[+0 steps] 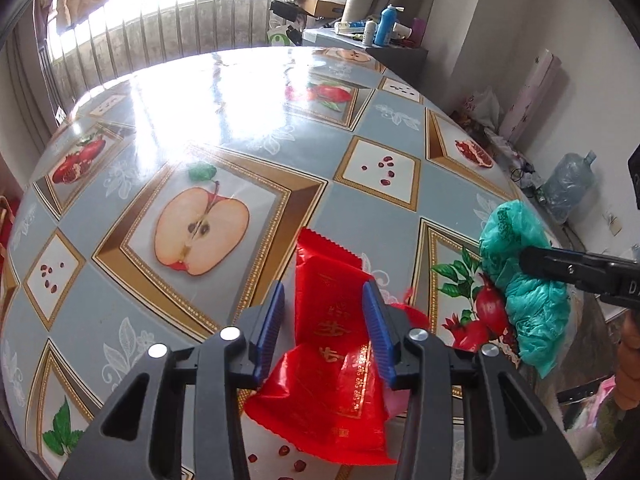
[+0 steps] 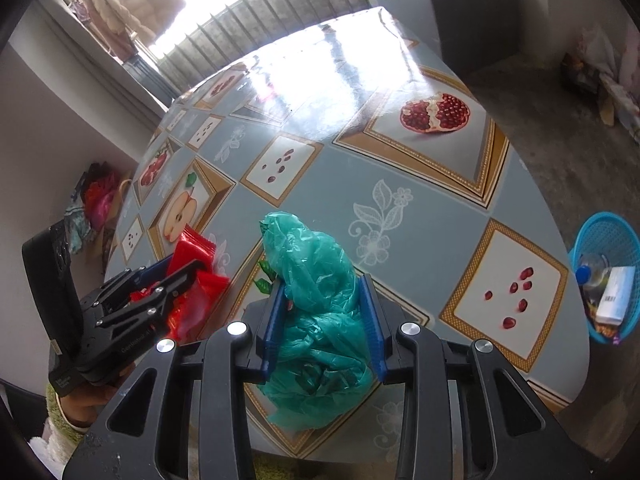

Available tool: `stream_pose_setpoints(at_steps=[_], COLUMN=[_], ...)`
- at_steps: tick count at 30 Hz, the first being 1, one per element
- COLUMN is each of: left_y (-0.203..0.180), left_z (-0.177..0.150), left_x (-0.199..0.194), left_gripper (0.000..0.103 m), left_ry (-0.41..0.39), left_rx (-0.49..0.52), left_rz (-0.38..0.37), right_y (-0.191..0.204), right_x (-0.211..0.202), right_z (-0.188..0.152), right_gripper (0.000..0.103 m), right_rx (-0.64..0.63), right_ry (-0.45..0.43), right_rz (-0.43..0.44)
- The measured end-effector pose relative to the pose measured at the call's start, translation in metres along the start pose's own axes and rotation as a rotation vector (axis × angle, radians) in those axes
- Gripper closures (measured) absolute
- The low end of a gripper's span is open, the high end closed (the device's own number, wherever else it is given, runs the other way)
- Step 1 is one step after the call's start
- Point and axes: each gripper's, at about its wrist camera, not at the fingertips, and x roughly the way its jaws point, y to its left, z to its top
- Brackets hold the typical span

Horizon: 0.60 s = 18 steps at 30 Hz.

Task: Collect trash

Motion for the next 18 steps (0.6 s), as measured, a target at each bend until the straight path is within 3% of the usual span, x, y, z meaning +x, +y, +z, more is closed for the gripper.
stream_pose_setpoints(at_steps=[8, 18], left_y=[-0.011, -0.019], left_z=[-0.002, -0.003], left_x=[0.003, -0.005], left_gripper=[0.088, 0.096], left_ry=[-0.003, -0.042], left_rx=[0.028, 0.074], left_rz=[0.019, 0.056], right_y=[0.0, -0.001], right_x=[0.0, -0.001], right_z=[-0.001, 0.0], right_gripper=[0.07, 0.071], right_rx=[-0.001, 0.002], right_ry=[-0.004, -0.007], right_rz=[0.001, 0.003])
